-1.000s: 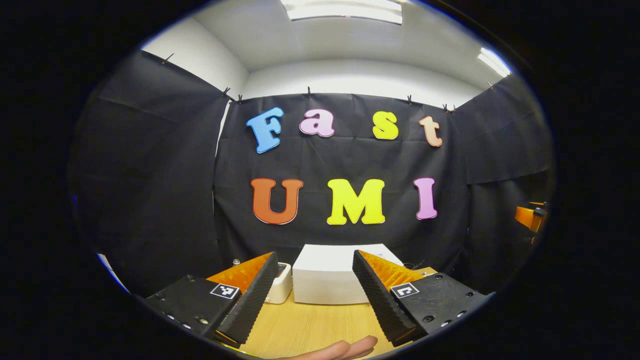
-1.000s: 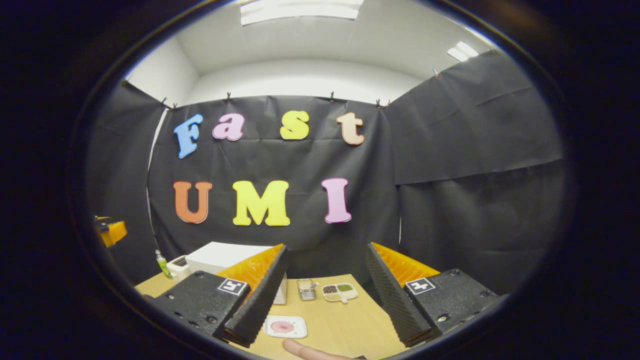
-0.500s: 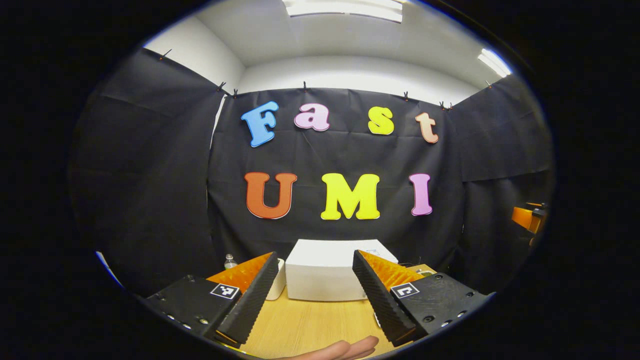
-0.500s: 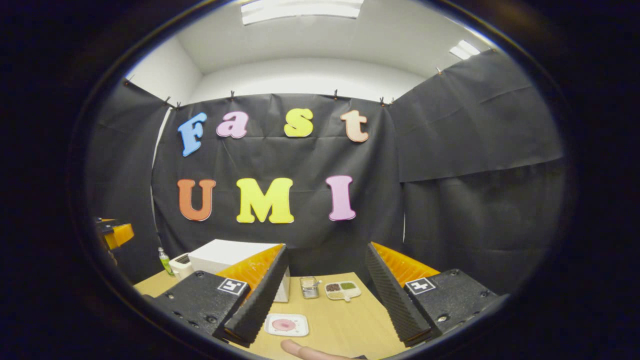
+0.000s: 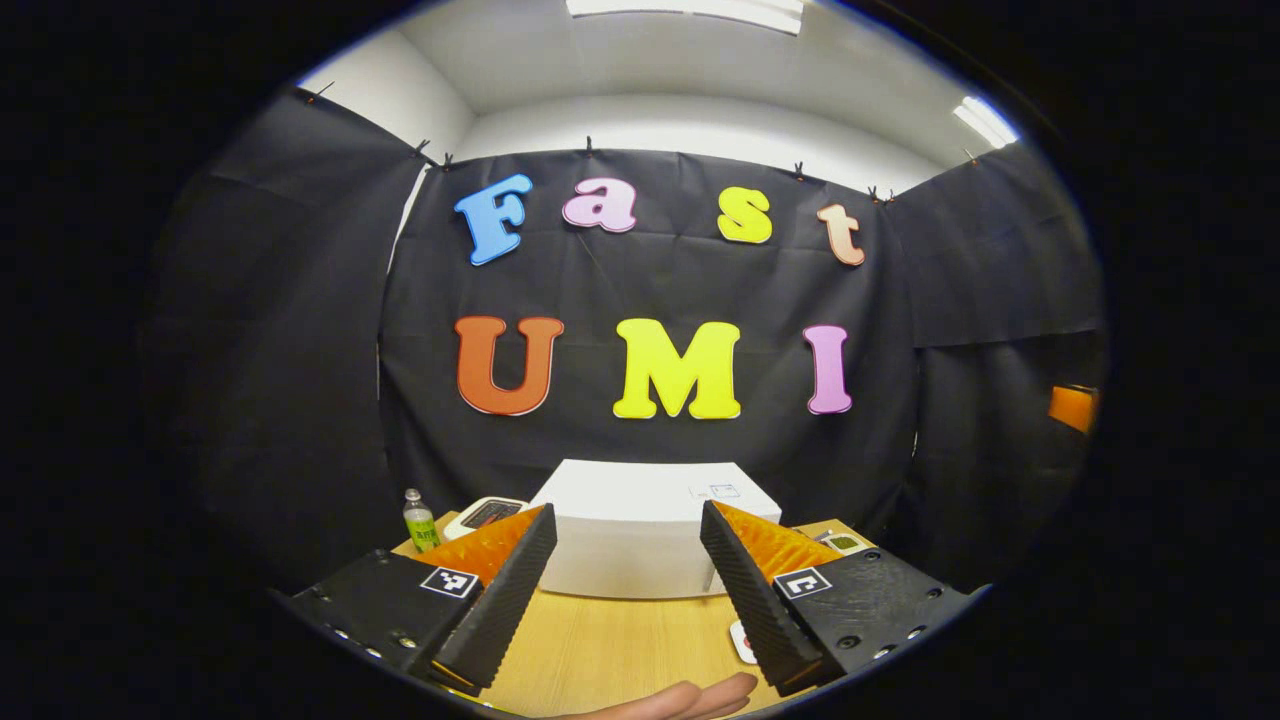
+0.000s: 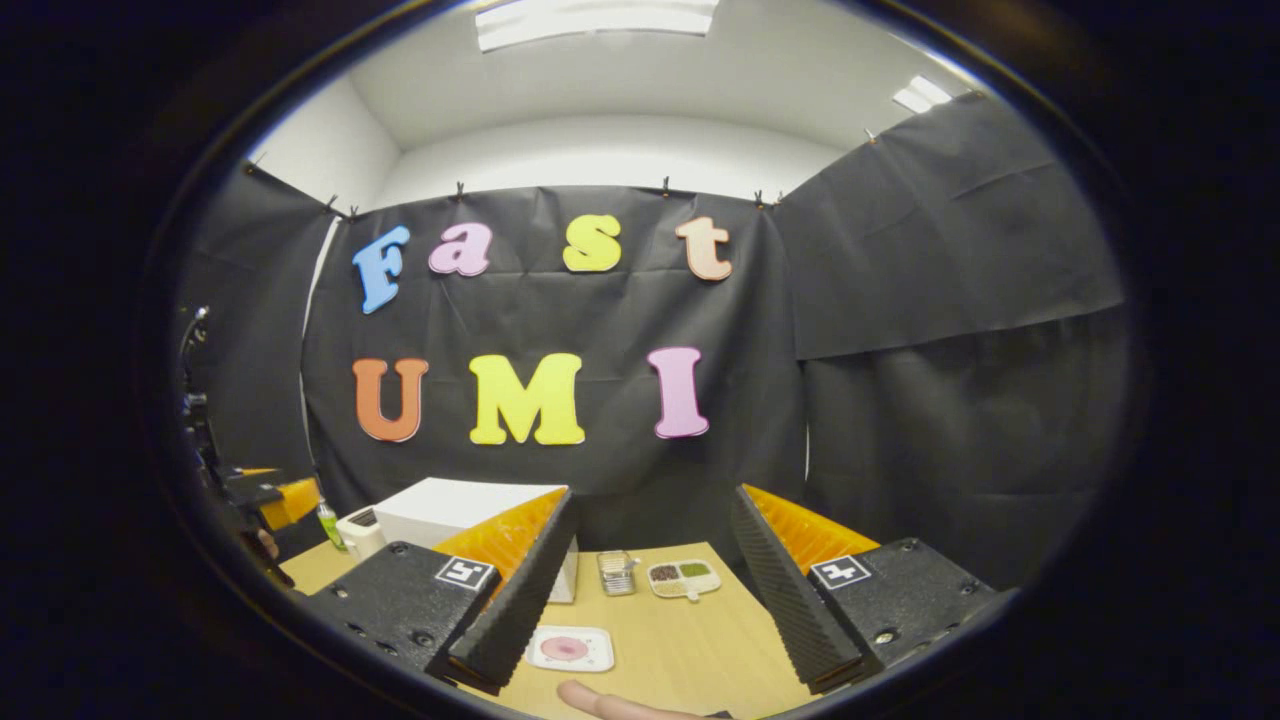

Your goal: Open the microwave oven with the left hand, put the food in, and close the microwave oven.

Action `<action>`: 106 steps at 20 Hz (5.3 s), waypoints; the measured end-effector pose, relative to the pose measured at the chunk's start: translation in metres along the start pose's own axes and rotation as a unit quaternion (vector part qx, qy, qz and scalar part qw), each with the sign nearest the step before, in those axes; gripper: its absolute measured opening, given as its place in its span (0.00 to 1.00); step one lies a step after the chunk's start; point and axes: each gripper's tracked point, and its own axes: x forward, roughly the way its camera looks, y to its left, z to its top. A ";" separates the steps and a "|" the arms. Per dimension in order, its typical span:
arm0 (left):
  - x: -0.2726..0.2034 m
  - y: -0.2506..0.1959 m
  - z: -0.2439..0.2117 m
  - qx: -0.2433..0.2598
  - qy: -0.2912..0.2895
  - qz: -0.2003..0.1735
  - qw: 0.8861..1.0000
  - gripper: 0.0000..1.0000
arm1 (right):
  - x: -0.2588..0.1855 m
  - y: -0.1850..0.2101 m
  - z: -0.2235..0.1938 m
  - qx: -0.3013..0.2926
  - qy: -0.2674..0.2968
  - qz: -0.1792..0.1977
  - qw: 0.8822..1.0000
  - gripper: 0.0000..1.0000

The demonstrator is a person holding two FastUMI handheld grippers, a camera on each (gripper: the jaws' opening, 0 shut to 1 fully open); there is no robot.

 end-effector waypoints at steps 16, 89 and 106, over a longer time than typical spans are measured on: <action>0.185 -0.110 -0.179 -0.023 0.044 -0.053 0.997 0.92 | 0.018 -0.061 -0.029 -0.013 -0.012 -0.015 1.000 1.00; -0.100 0.140 -0.203 0.019 0.070 0.098 0.993 0.93 | 0.043 -0.034 -0.083 -0.005 0.031 -0.011 0.999 1.00; -0.076 0.071 -0.043 0.004 0.006 0.081 0.997 0.93 | 0.184 0.026 -0.212 -0.076 0.264 0.122 0.954 0.96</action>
